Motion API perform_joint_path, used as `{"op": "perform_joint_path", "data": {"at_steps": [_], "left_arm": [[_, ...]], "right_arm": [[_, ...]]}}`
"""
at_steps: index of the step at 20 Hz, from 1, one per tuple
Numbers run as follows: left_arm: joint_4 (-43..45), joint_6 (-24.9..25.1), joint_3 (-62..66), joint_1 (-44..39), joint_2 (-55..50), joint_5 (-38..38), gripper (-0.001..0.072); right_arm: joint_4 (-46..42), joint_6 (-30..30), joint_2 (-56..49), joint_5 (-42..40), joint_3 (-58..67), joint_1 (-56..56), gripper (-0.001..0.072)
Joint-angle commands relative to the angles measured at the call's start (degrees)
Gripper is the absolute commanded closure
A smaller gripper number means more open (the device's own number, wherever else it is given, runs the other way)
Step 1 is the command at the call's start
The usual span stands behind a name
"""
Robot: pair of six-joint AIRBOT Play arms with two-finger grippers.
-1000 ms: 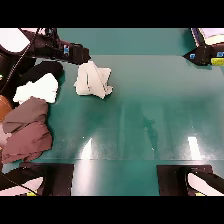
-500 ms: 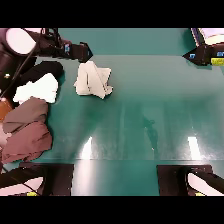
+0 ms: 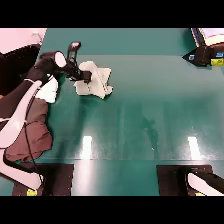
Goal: Fold the shirts.
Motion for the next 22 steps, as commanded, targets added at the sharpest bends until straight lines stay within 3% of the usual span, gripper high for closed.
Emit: {"op": "perform_joint_path", "data": {"at_steps": [1, 2, 5, 10, 14, 17, 20, 21, 22], "left_arm": [[-0.26, -0.24, 0.37, 0.24, -3.28, 0.72, 0.0634], [0.02, -0.15, 1.44, 0.24, -2.97, 0.24, 0.0683], [1.55, -0.09, 8.57, 0.24, 0.94, -2.08, 0.0683], [1.29, 1.11, 22.08, 0.04, 19.54, -5.27, 0.0684], [1.53, 1.29, 22.8, -1.66, 30.91, -13.49, 0.0684], [1.51, 2.38, 21.55, -7.61, 31.39, -21.14, 0.0683], [1.22, 5.35, 14.14, -14.1, 30.03, -21.03, 0.0679], [1.22, 6.47, 11.61, -15.41, 29.35, -20.39, 0.0575], [1.31, 6.8, 9.11, -15.87, 28.72, -18.73, 0.026]], "right_arm": [[0.02, 0.04, 0.0, 0.76, 0.02, -0.04, 0.0698], [0.02, 0.02, 0.0, 0.7, 0.04, -0.04, 0.0698], [0.02, 0.02, 0.83, 0.22, 0.04, -0.04, 0.0698], [-0.11, 0.02, 8.52, -6.62, 0.04, -0.04, 0.0699], [-0.2, 0.02, 14.51, -12.2, 0.04, -0.04, 0.0699], [-0.2, 0.02, 16.2, -12.28, 0.04, -0.04, 0.0698], [-0.02, 0.02, 16.22, -10.8, 0.04, -0.04, 0.0699], [-0.02, 0.02, 16.15, -9.97, 0.04, -0.04, 0.0699], [-0.04, 0.02, 16.13, -9.31, 0.04, -0.04, 0.0699]]}}
